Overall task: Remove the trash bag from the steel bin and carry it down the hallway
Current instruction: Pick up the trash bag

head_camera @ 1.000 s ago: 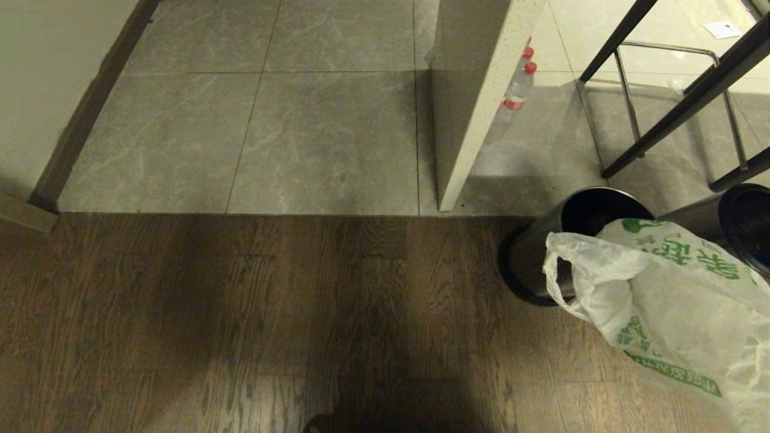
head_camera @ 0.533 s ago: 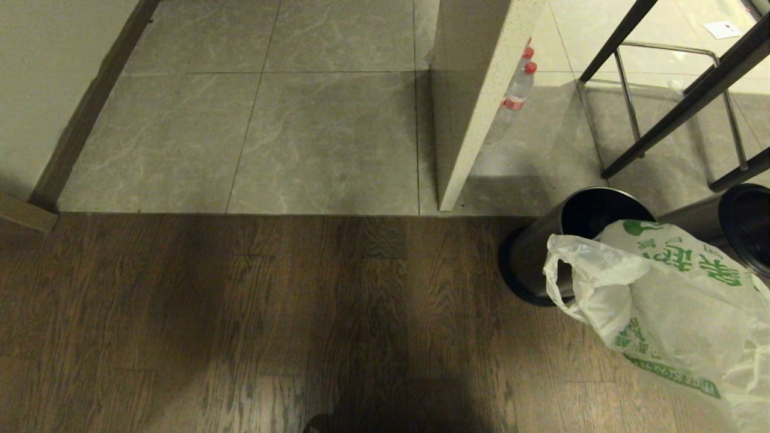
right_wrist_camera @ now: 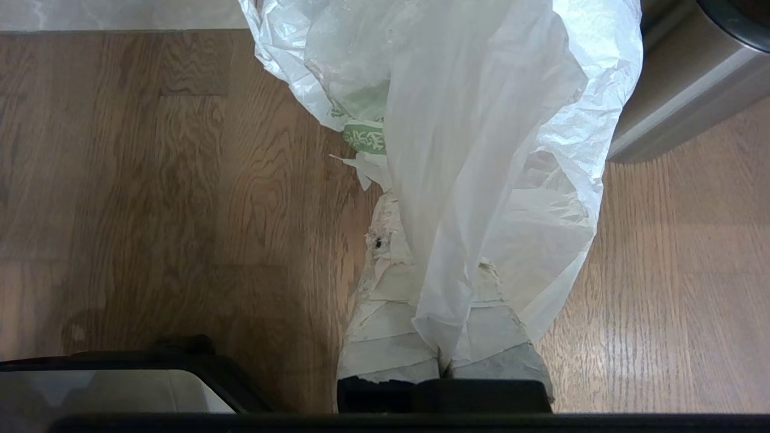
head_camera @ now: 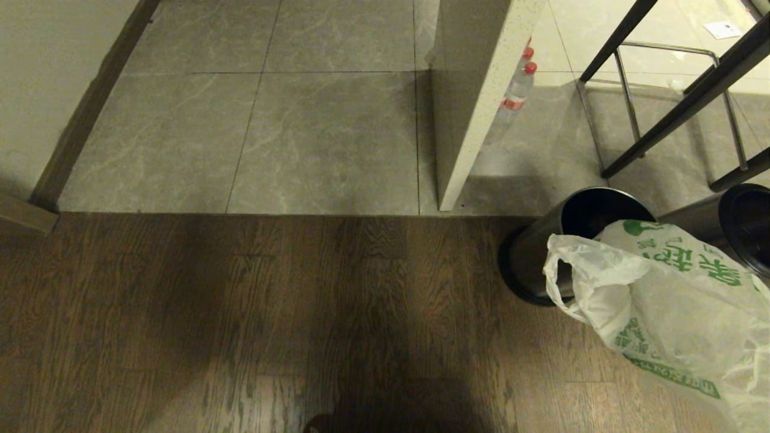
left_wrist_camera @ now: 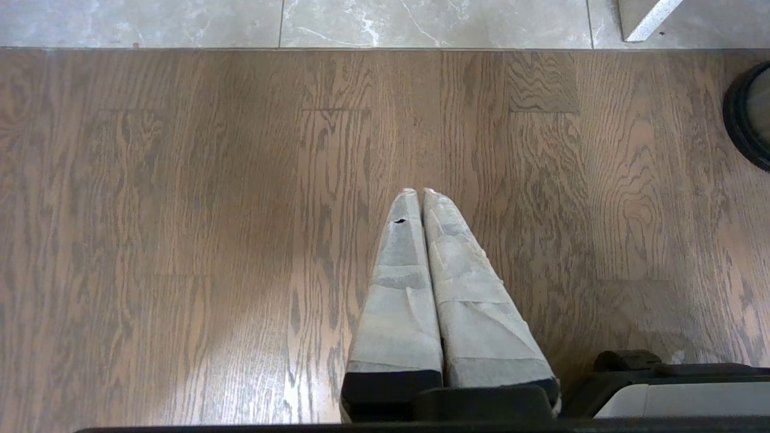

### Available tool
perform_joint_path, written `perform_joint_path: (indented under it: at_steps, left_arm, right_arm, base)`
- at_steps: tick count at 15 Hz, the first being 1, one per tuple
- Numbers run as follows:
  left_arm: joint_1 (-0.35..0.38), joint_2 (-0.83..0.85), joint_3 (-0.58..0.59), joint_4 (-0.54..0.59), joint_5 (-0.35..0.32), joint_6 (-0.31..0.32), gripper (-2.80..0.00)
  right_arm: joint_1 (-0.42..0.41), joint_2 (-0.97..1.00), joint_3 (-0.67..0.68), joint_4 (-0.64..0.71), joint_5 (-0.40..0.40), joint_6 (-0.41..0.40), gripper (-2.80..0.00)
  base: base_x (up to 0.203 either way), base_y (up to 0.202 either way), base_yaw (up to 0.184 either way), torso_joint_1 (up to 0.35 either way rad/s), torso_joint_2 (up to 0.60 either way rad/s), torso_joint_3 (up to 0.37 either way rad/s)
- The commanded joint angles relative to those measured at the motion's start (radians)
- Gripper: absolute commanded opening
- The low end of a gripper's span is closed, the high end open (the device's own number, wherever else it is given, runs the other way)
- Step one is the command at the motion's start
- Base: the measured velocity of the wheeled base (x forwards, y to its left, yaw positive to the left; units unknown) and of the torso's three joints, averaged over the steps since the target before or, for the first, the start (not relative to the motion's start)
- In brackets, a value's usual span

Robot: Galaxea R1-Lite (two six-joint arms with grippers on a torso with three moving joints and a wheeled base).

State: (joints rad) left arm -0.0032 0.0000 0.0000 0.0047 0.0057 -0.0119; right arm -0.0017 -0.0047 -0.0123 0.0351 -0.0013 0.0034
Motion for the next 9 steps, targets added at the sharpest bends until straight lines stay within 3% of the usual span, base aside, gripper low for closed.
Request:
perform_joint_path:
  at_steps: [1,9]
  left_arm:
    - [0.000,-0.002,0.002,0.000,0.000,0.000,-2.80]
    - [0.000,-0.002,0.002,0.000,0.000,0.000,-2.80]
  right_arm:
    - [0.000,0.002,0.000,0.000,0.000,0.000,-2.80]
    - [0.000,0.002,0.000,0.000,0.000,0.000,-2.80]
  base:
    - [0.000,0.000,0.000,0.000,0.00,0.000]
    - [0.000,0.000,0.000,0.000,0.00,0.000]
